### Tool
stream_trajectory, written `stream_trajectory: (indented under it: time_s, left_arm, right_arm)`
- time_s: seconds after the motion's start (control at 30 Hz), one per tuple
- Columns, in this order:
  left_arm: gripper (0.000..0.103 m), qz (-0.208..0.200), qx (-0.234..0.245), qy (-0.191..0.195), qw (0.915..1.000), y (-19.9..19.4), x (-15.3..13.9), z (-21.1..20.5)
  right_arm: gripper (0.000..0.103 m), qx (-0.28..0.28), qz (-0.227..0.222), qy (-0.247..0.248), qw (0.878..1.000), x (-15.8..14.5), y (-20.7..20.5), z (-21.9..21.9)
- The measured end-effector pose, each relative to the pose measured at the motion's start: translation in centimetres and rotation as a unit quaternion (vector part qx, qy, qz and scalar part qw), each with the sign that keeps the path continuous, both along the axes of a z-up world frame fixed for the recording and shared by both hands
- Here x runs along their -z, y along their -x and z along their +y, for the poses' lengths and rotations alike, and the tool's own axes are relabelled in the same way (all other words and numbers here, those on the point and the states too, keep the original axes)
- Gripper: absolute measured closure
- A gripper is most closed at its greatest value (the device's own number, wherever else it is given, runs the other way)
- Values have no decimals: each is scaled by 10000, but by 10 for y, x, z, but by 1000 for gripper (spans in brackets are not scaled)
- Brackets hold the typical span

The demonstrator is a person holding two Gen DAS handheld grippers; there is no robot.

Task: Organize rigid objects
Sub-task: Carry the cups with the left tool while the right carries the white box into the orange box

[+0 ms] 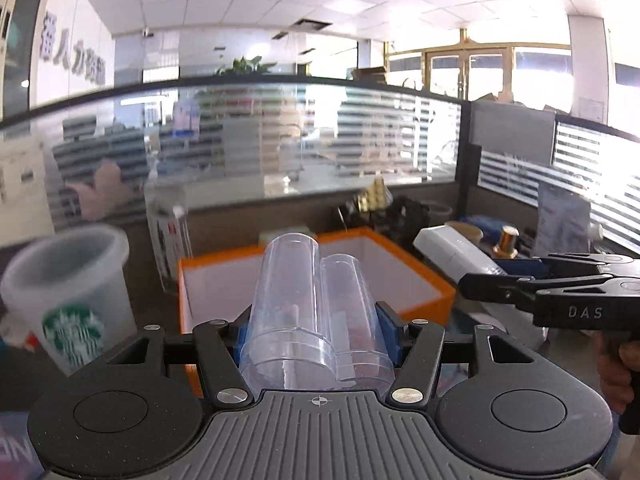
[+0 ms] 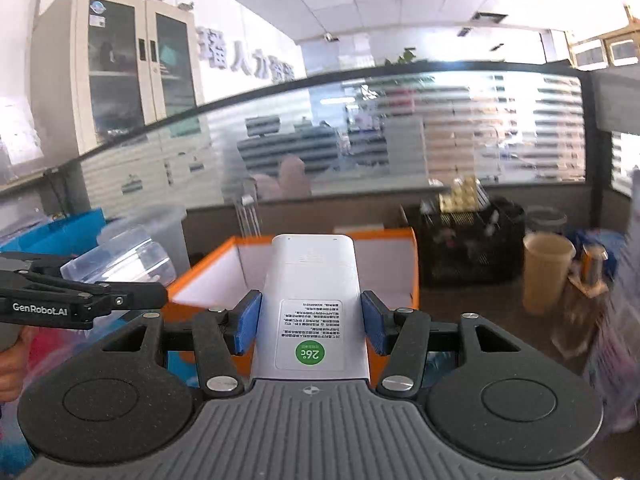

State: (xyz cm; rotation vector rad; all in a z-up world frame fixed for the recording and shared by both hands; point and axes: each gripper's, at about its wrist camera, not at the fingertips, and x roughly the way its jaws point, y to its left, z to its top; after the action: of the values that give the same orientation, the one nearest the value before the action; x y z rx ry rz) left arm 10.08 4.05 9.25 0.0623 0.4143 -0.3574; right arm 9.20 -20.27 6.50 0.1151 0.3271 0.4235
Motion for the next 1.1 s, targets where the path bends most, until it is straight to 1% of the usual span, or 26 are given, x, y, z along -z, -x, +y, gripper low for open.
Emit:
stream_trajectory:
  time_s: [0.13, 0.2, 0.27, 0.33, 0.43, 0.53, 0.67, 0.73, 0.87, 0.93, 1.1]
  left_arm:
    - [45, -50, -39, 11, 10000, -26, -15, 1]
    - [45, 66, -133, 23, 9999, -47, -16, 2]
    - [45, 221, -229, 13, 9995, -70, -13, 2]
    - [45, 430, -374, 42, 9984, -96, -6, 2]
    - [45, 799, -538, 74, 9953, -132, 12, 0]
    - [45, 1032, -628, -5, 9927, -154, 31, -6]
    - [45, 1267, -660, -166, 9896, -162, 56, -7]
    - [45, 1374, -647, -192, 9882, -164, 63, -3]
    - [45, 1567, -599, -293, 9854, -167, 71, -5]
    - [45, 1728, -570, -297, 9829, -169, 76, -5]
    - [45, 2059, -450, -319, 9770, -168, 83, -6]
  right_arm:
    - [53, -38, -72, 1, 10000, -12, -27, 5]
    - [53, -42, -29, -46, 10000, -17, -46, 7]
    - [53, -40, 60, 17, 10000, -19, -66, 11]
    - [53, 8, 177, 124, 9998, -16, -85, 17]
    - [53, 44, 430, 241, 9988, -6, -113, 27]
    - [53, 37, 677, 382, 9970, 8, -133, 37]
    - [53, 55, 952, 578, 9938, 26, -149, 44]
    - [53, 90, 1032, 740, 9919, 31, -154, 47]
    - [53, 102, 1259, 1046, 9865, 41, -165, 53]
    - [53, 77, 1397, 1151, 9834, 47, -171, 55]
    - [53, 80, 1510, 1362, 9791, 51, -173, 62]
